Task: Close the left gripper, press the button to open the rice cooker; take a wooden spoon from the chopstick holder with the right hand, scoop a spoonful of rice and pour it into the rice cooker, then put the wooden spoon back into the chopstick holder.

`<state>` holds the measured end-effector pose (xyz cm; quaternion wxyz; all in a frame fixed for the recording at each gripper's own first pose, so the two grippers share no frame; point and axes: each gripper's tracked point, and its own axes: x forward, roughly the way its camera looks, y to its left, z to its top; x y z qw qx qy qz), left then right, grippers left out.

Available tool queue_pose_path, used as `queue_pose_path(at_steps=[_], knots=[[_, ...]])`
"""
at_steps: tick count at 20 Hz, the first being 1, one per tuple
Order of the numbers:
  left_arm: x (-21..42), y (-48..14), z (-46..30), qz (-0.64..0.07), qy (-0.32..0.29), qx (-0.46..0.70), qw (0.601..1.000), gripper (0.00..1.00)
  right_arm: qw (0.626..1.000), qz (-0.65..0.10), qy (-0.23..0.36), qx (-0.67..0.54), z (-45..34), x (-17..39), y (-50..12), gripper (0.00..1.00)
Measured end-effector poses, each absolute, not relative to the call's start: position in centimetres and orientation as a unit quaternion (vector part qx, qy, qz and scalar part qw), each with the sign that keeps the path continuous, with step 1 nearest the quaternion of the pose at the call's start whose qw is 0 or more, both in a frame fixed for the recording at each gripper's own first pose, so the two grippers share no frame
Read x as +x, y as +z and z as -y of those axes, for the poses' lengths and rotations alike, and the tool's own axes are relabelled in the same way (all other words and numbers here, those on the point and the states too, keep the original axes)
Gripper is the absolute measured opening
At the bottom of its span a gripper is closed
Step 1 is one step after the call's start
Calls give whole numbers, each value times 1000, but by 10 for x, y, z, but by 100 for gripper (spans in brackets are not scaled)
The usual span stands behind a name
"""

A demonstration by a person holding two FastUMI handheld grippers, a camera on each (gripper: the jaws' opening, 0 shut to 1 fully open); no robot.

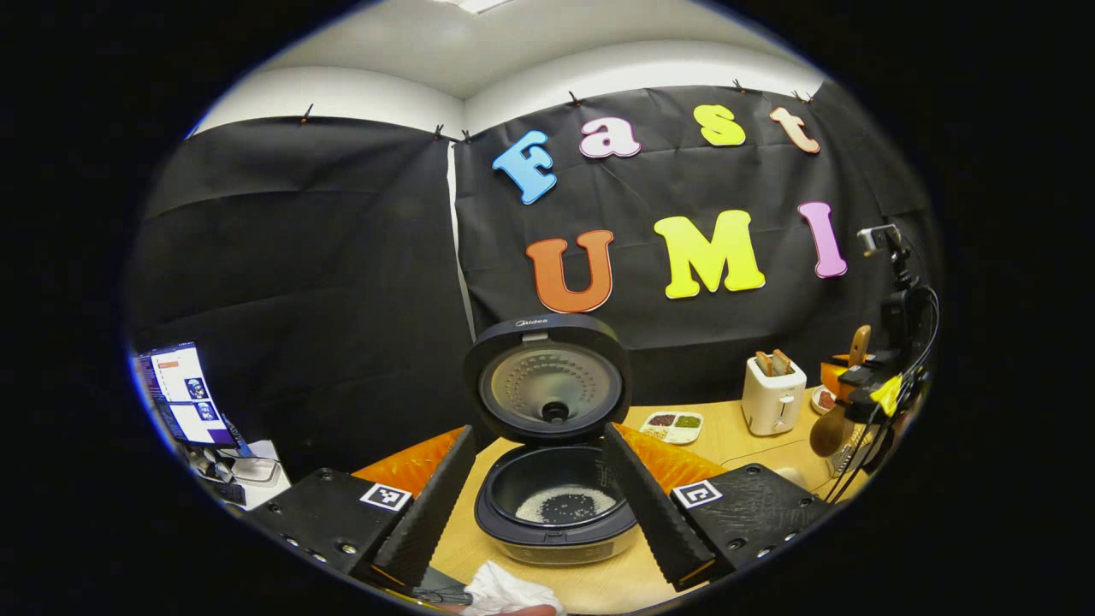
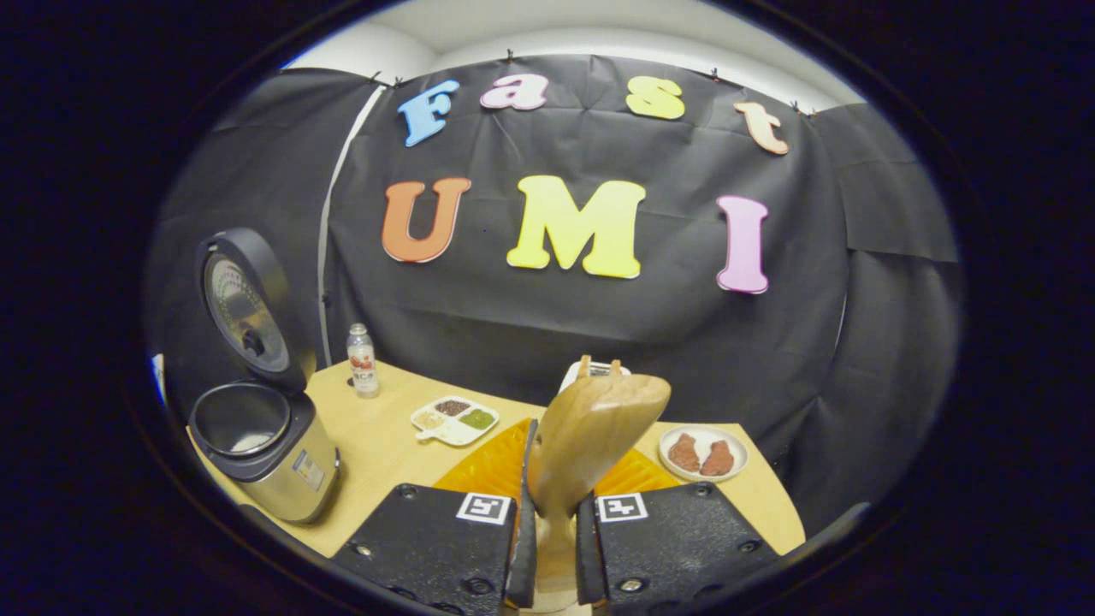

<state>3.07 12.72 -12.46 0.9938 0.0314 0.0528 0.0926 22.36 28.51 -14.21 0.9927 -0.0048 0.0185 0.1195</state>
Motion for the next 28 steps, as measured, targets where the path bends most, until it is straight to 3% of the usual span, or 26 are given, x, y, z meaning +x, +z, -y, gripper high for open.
queue_pose_path(at_steps=[13, 21, 28], knots=[[21, -154, -152, -56, 126, 17, 990, 95, 990, -46, 115, -63, -320, 243, -240, 24], [22, -161, -157, -65, 129, 17, 989, 96, 989, -39, 122, -75, -336, 235, -244, 23], [19, -160, -162, -63, 131, 23, 989, 95, 988, -67, 136, -10, -355, 222, -255, 23]])
